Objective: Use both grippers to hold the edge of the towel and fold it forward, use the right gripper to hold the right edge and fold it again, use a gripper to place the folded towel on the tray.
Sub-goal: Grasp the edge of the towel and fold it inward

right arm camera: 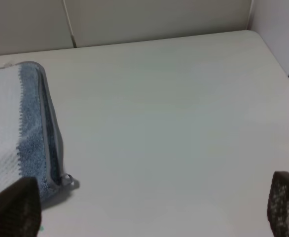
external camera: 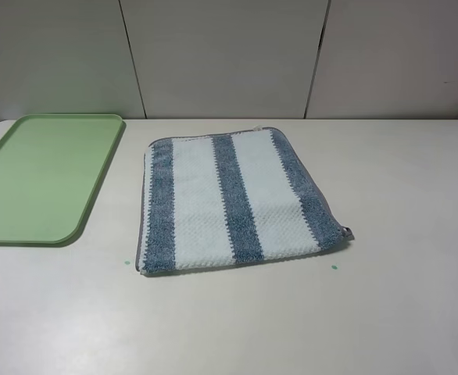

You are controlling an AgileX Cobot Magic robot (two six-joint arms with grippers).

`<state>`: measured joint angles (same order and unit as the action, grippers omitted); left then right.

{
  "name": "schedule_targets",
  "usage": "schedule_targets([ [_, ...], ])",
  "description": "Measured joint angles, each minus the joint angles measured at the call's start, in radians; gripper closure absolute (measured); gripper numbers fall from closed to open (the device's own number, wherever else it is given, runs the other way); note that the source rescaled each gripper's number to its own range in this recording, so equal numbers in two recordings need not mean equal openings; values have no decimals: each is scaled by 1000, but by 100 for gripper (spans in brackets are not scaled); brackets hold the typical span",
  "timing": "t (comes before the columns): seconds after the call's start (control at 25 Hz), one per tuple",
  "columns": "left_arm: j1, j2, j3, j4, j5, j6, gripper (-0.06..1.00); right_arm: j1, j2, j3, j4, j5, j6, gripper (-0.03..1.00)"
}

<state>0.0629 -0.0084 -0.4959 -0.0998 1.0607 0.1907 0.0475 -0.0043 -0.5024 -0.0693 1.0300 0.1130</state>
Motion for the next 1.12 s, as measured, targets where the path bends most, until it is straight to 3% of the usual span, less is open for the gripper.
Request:
schedule_targets([
  [1.12,0,0,0,4,0,0,-5,19,0,0,-1,0,0,-3],
])
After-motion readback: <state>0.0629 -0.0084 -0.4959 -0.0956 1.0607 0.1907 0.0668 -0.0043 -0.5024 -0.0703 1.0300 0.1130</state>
